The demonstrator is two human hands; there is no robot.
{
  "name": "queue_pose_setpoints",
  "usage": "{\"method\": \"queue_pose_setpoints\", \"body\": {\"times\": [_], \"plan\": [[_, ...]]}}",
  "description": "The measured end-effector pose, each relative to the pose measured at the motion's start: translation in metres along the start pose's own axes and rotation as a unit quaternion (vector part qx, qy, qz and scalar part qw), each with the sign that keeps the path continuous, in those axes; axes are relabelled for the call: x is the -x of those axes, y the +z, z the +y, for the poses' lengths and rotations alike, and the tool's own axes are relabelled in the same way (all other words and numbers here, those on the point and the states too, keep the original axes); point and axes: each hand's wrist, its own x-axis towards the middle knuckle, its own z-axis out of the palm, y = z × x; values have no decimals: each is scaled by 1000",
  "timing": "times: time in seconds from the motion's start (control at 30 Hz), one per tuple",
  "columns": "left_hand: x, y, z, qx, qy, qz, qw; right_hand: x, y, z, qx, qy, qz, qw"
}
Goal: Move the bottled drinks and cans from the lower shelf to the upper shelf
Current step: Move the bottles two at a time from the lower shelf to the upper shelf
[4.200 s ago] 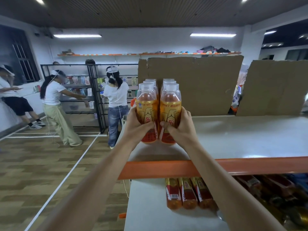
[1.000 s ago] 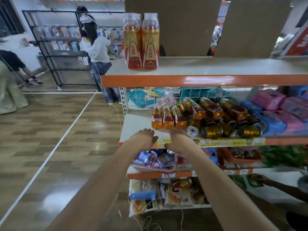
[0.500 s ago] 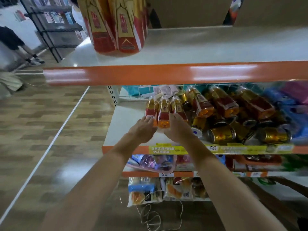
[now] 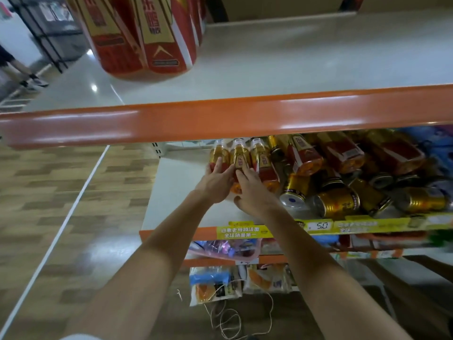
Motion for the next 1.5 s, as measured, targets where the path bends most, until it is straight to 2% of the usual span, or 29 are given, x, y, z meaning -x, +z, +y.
{"method": "queue_pose_setpoints", "body": {"times": [0.1, 0.17, 0.3, 0.47, 0.53, 0.63, 0.73, 0.8, 1.0, 1.17, 1.23, 1.37, 1.5], "plan": [[-1, 7, -7, -32, 46, 31, 998, -2, 7, -1, 17, 15, 9, 1000], [-2, 13, -16, -19, 47, 38, 998, -5, 9, -5, 16, 21, 26, 999], [10, 9, -20, 82, 49, 113, 989, -7, 5, -10, 12, 35, 34, 999], [38, 9, -35, 194, 23, 126, 973, 2, 1, -17, 18, 52, 21, 998], [46, 16, -46, 277, -13, 138, 951, 8, 1, -22, 21, 55, 21, 998], [64, 25, -68, 439, -96, 123, 885, 14, 4, -28, 36, 57, 20, 997], [81, 36, -90, 517, -135, 145, 833, 16, 6, -32, 42, 65, 25, 997], [85, 40, -95, 527, -146, 156, 822, 17, 7, -34, 43, 66, 27, 997], [74, 33, -92, 459, -181, 158, 856, 19, 11, -36, 18, 72, 42, 996], [59, 32, -106, 460, -246, 144, 841, 13, 9, -40, -21, 85, 74, 993], [52, 34, -113, 481, -261, 112, 830, 8, 11, -43, -54, 113, 111, 986], [43, 26, -116, 557, -303, 36, 773, -9, 15, -51, -141, 197, 151, 958], [33, 21, -105, 530, -291, 19, 796, -29, 27, -51, -141, 275, 144, 940]]}}
